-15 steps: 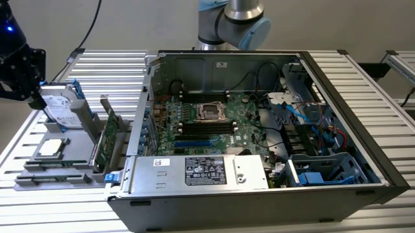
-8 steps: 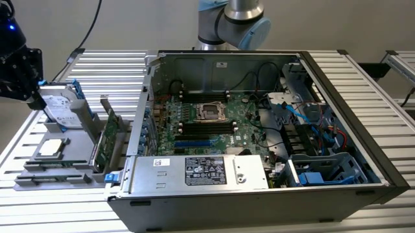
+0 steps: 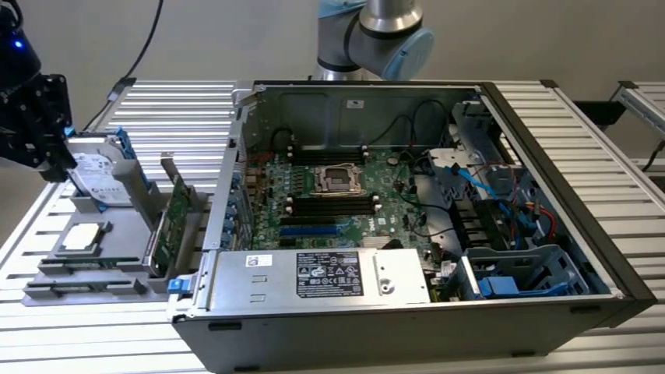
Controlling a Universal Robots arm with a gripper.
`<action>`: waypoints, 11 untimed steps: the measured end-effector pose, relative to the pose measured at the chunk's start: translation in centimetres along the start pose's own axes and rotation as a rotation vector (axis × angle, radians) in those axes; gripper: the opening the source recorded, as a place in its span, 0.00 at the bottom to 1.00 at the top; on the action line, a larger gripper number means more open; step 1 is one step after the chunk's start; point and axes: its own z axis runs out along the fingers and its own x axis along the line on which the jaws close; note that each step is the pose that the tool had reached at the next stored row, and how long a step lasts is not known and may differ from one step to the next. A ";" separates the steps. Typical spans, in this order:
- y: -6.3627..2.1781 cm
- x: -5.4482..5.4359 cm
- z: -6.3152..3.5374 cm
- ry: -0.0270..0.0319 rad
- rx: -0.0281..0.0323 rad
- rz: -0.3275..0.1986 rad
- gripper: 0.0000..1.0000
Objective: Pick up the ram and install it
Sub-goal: 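Pick up the ram and move it above insertion slot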
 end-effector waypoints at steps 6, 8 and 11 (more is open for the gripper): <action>-0.08 1.6 1.03 -0.0035 -0.0067 -0.009 0.30; -0.11 2.2 1.41 -0.0051 -0.0105 -0.012 0.30; -0.16 3.1 1.95 -0.0072 -0.0165 -0.017 0.30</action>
